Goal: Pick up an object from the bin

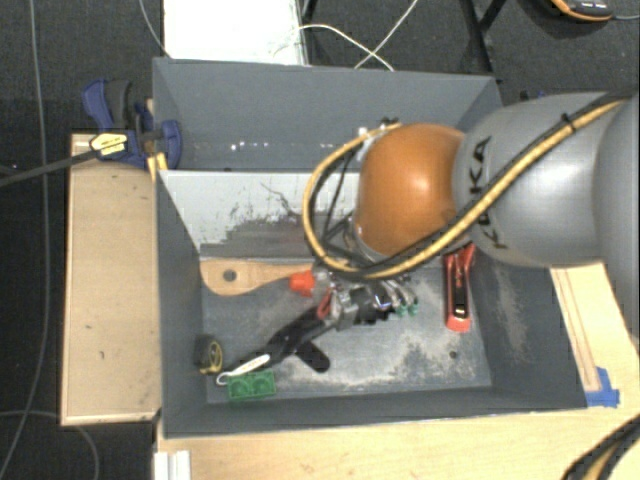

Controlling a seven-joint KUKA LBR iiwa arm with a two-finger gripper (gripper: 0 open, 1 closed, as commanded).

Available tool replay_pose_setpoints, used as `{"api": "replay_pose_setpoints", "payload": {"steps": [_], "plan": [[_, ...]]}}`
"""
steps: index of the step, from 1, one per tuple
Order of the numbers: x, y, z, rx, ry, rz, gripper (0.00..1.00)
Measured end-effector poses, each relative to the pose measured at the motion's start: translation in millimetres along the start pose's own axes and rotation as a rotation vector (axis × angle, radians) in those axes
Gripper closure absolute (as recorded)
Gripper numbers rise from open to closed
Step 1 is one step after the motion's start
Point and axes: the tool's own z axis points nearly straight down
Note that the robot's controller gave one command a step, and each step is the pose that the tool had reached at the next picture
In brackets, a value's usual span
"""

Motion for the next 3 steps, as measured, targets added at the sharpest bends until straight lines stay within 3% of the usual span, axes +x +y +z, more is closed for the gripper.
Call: {"api": "replay_pose_setpoints", "payload": {"steps": [1,2,3], "plan": [[10.6,0.8,14.2,0.0,0.006,-0.01,1.0],[59.9,-19.6,-39.7,0.001,0.001,-0.102,1.0],[34.1,3.5,15.3,-0.003,0.019,-0.048,1.0]]}}
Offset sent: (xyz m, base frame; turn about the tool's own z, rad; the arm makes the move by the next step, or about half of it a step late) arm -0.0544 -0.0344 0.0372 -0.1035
